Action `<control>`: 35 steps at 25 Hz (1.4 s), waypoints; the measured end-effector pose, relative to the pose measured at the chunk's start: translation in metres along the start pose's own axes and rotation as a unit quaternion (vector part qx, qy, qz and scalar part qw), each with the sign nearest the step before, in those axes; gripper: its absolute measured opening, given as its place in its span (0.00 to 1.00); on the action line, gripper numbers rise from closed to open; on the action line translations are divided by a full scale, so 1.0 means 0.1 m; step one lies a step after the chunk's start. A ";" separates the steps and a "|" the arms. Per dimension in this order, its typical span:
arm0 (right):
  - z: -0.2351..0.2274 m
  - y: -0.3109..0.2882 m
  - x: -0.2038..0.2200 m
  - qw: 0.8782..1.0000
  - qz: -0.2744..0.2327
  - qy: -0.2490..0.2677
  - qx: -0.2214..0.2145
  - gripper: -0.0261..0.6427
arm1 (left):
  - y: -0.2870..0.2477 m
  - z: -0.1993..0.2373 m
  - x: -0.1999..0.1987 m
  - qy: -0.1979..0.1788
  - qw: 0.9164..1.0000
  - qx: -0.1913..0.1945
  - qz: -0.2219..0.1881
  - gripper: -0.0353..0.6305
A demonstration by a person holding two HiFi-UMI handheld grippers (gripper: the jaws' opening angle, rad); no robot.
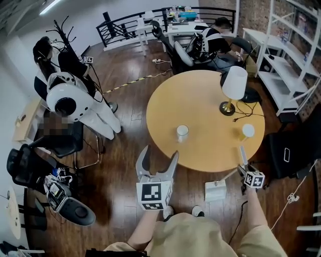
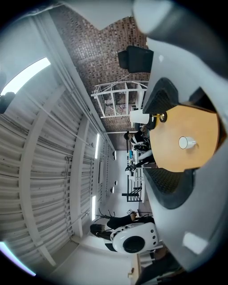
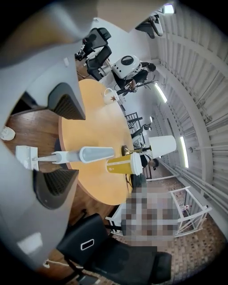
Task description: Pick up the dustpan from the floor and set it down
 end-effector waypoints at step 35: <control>3.64 1.58 -1.49 0.907 -0.356 0.192 -0.114 0.61 | 0.10 0.28 0.07 0.005 0.998 -0.038 -0.040 0.60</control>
Point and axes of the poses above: the fingertips, and each gripper's own axes: y backward along the fingers, z to its left, x out of its underside, the point moved 10 cm from there along y, backward along the fingers, and after that the axes turned 11 degrees about -y, right-handed, at the moved point
